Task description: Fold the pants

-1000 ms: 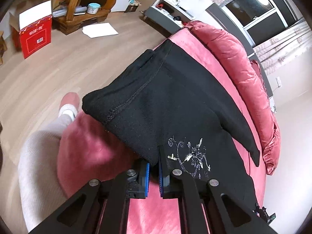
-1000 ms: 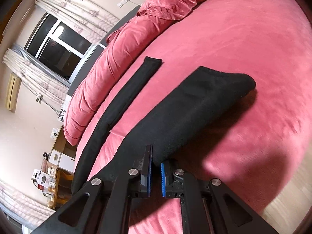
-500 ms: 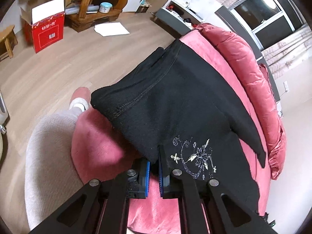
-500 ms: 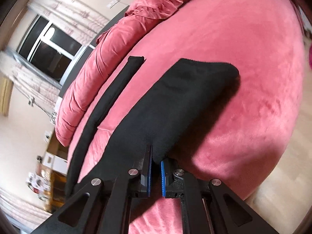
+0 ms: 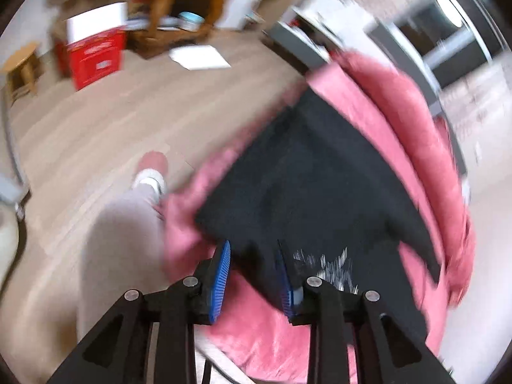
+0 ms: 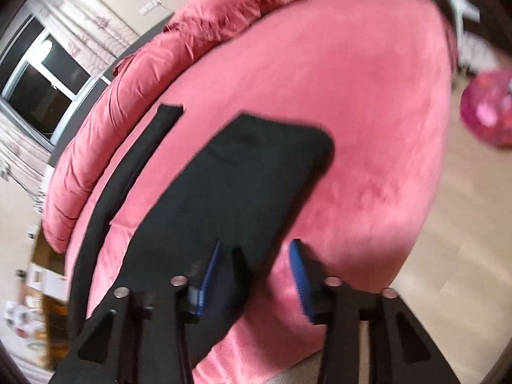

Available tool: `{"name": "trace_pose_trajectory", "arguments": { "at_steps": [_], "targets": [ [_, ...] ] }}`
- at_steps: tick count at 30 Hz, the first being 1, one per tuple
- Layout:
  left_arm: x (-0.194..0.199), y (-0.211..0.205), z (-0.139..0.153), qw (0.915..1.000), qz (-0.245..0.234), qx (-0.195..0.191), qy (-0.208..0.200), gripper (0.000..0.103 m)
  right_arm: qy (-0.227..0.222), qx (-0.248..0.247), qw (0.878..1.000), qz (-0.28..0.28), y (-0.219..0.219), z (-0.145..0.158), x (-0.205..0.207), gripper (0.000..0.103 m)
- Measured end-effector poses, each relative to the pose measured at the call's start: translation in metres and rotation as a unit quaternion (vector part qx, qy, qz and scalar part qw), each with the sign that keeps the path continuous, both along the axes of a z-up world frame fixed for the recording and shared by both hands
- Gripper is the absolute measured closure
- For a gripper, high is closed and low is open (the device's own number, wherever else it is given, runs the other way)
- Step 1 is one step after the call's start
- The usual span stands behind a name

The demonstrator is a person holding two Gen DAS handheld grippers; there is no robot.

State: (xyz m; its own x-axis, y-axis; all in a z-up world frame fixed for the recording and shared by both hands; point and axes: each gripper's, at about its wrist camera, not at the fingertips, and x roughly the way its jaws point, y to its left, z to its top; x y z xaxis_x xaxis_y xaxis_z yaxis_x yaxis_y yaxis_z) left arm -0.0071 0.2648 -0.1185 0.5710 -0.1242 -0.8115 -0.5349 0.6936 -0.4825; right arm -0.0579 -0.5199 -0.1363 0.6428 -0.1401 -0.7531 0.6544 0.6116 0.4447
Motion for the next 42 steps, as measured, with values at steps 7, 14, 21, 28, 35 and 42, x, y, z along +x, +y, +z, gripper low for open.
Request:
{"name": "trace_pose_trajectory", "arguments": {
  "at_steps": [7,14,21,28,35,42],
  "targets": [
    [-0.014,0.057,0.024,0.991,0.125,0.002,-0.048,0.039,-0.01,-0.136,0.988,0.07,0.058,0.048,0.033,0.049],
    [0.075,0.038,0.022,0.9985,0.019,0.027,-0.044,0.034,-0.011,-0.132,0.96,0.248,0.159,0.031,0.103,0.043],
    [0.199,0.009,0.01,0.9933,-0.106,0.043,-0.016,0.032,0.001,-0.145,0.917,0.372,0.243,-0.002,0.147,0.043],
    [0.288,0.007,-0.014,0.9871,-0.143,0.072,0.004,0.03,0.0,-0.213,0.89,0.402,0.275,-0.019,0.16,0.043],
    [0.356,0.015,-0.043,0.9876,-0.146,0.055,0.018,0.03,-0.015,-0.196,0.895,0.401,0.274,-0.032,0.159,0.035],
    [0.385,0.018,-0.068,0.9907,-0.133,0.029,-0.001,0.033,-0.015,-0.188,0.892,0.41,0.277,-0.035,0.16,0.028]
  ]
}}
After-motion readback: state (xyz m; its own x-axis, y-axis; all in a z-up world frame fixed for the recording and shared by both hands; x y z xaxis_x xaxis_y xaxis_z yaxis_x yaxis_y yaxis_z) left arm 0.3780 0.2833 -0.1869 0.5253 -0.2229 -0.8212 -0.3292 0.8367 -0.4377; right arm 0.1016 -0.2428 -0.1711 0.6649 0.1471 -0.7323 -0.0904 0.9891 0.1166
